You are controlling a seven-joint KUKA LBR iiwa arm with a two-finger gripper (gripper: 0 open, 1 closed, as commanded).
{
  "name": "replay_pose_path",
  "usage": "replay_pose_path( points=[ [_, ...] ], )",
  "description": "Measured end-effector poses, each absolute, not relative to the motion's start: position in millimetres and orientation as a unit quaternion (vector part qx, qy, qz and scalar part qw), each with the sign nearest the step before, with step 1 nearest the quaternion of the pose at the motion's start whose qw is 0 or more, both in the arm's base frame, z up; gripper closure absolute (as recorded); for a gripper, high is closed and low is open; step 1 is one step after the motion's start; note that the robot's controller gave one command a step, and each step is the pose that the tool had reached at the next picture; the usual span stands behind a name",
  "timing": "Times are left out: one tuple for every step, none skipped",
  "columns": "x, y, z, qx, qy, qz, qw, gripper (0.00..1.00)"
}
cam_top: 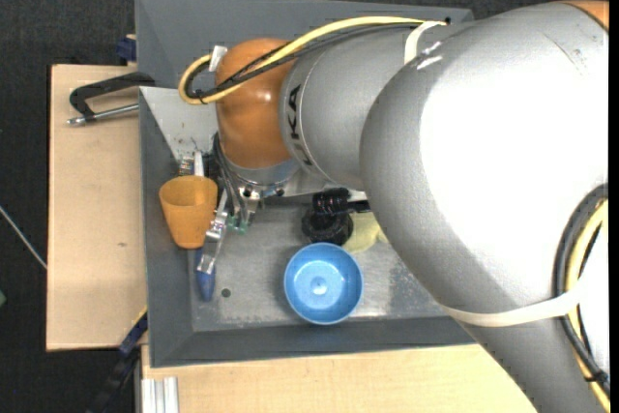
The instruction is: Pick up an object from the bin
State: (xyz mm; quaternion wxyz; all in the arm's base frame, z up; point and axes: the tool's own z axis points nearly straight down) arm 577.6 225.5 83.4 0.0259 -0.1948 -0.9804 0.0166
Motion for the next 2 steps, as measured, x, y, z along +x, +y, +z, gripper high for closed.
replay_pose_path(
  points=[
    [575.8,173,159,-0.11,-0.994,-0.001,-0.005,0.0],
    [566.7,108,80,-0.116,-0.993,0.0,-0.002,0.0]
  ],
)
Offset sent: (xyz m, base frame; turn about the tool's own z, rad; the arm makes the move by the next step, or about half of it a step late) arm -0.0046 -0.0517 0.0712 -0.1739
